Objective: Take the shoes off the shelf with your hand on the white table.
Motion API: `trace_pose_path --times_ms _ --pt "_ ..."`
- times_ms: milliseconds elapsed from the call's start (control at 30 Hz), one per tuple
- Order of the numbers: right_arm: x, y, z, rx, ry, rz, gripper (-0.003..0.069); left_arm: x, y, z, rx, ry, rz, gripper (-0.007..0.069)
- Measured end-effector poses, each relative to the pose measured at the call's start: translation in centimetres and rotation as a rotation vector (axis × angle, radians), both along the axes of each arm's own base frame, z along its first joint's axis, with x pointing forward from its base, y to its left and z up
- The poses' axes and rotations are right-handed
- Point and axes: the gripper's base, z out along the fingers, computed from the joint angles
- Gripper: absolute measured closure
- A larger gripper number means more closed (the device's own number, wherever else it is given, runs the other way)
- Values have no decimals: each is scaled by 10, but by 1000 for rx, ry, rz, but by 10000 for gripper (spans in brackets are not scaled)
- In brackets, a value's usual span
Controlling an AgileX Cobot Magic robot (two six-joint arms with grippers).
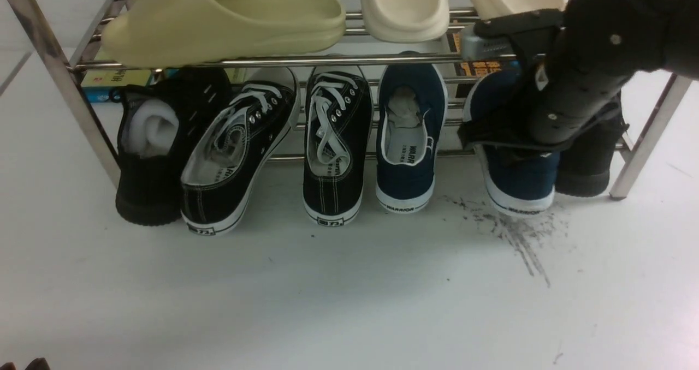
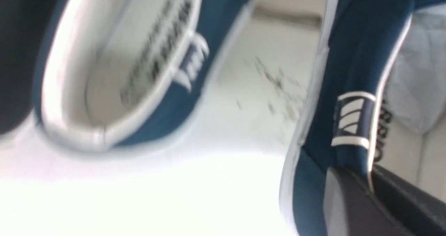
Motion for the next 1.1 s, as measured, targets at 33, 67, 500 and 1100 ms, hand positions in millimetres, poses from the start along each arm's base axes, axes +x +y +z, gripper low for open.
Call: trace_pose_path --times_ms 33,67,500,1100 --pt "-6 -3 7 0 9 7 613 0 0 0 0 0 0 383" --pt "-20 -8 22 9 16 34 613 0 0 0 0 0 0 383" --pt "-103 -38 84 118 37 186 613 0 0 0 0 0 0 383" --pt "-177 1 83 250 125 480 613 0 0 0 0 1 -1 383"
